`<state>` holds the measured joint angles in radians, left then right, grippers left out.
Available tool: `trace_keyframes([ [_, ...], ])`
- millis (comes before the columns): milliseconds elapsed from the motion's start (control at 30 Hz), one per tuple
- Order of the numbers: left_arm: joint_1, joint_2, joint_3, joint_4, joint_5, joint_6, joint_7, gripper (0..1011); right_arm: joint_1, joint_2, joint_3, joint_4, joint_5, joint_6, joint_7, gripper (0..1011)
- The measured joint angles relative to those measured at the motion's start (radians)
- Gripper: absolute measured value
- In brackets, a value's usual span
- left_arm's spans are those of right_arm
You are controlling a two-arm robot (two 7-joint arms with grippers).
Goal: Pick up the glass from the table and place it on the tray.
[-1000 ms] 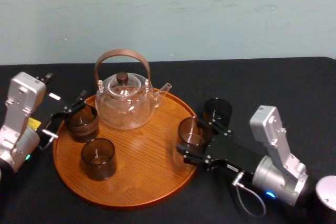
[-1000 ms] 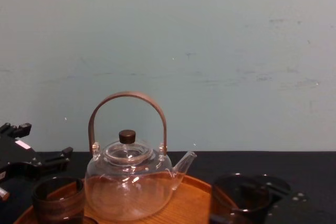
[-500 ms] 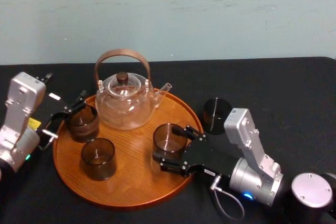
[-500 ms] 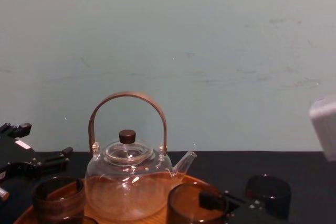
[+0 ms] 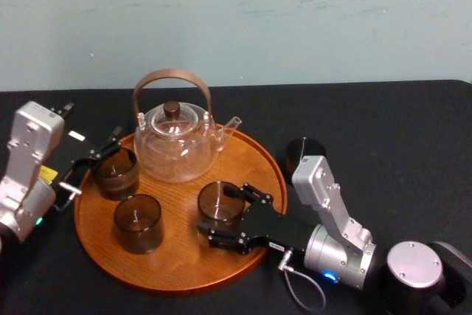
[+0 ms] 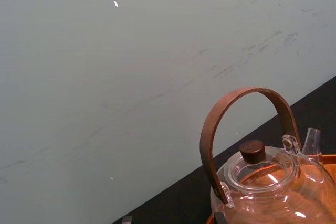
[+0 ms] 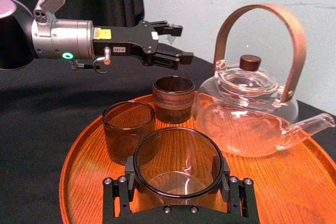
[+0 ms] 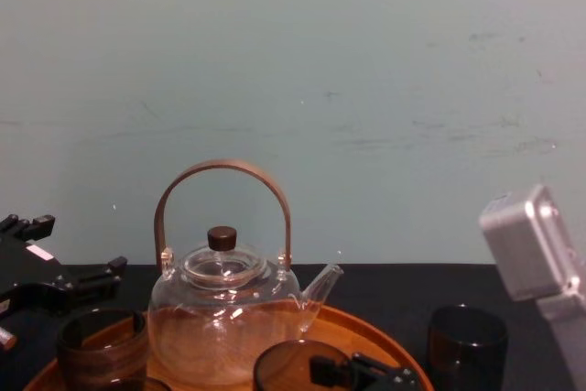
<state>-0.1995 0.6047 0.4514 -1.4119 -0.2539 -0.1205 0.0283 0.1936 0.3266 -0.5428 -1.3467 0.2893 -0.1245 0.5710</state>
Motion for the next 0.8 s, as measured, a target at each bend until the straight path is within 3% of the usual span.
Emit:
trace_keyframes([
  [467,0.000,0.000,0.000,0.000,0.000,0.000,0.000,1001,0.040,-0.026,-0.038,0.069,-0.007,-0.003,0.017,905],
  [800,0.000,0.000,0.000,0.000,0.000,0.000,0.000,1001,0.043,-0.027,-0.045,0.072,-0.017,0.002,0.014,905],
])
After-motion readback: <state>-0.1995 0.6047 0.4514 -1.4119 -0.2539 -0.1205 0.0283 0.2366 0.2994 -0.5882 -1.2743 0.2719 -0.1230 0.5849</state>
